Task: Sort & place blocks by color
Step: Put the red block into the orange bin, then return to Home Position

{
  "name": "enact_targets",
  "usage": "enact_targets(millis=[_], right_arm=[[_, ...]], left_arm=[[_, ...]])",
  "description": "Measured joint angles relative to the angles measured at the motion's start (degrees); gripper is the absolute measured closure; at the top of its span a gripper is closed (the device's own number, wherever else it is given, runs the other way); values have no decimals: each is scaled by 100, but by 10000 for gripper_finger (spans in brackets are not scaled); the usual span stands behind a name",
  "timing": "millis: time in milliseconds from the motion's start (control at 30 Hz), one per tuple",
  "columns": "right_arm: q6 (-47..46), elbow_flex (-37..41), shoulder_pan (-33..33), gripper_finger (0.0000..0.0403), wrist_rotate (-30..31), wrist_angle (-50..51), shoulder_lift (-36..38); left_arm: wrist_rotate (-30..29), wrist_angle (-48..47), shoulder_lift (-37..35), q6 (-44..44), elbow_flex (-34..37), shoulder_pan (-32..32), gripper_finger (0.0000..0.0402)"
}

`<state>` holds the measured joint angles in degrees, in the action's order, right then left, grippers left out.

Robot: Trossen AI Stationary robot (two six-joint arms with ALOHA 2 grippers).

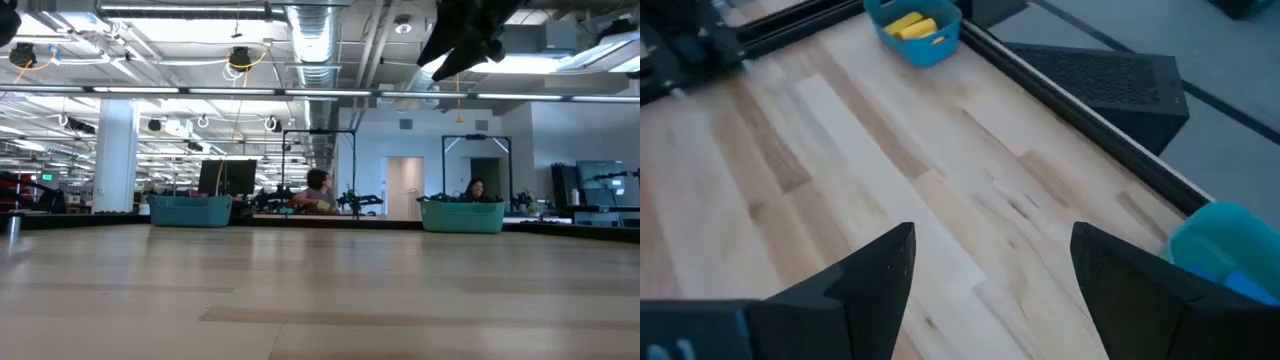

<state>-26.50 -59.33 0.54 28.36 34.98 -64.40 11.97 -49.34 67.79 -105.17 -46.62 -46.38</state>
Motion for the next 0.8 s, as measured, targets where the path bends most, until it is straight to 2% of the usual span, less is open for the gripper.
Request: enact_targets(millis=[100, 233, 367, 433, 500, 567, 667, 733, 800], right_arm=[[19, 0, -88, 113, -197, 125, 137], [653, 246, -222, 114, -1004, -379, 303], [1388, 846, -472, 127, -2192, -1926, 666], [1443, 1162, -540, 137, -2673, -2617, 920], [1408, 1451, -547, 152, -2817, -3116, 1186], [1313, 1720, -519, 173, -2822, -3351, 1473], [1311, 2037, -480, 220, -2823, -3605, 1903], [1367, 2130, -423, 264, -2815, -3717, 2104], [1590, 2149, -334, 314, -2809, -3652, 2206]], left_arm=[[-200, 48, 0, -334, -11, 40, 271], [-392, 38, -5, -582, -187, 63, 247], [-1343, 18, -5, -659, -527, 324, 250], [-1933, 16, -5, -334, -738, 642, 261], [-2423, 21, -5, 322, -969, 1072, 275], [-2860, 167, -7, 1332, -1193, 1616, 290], [-3339, 1017, -43, 3664, -1437, 2585, 313], [-3274, 1951, -79, 5436, -1502, 3307, 329], [-2932, 2929, -79, 6886, -1530, 3957, 346]])
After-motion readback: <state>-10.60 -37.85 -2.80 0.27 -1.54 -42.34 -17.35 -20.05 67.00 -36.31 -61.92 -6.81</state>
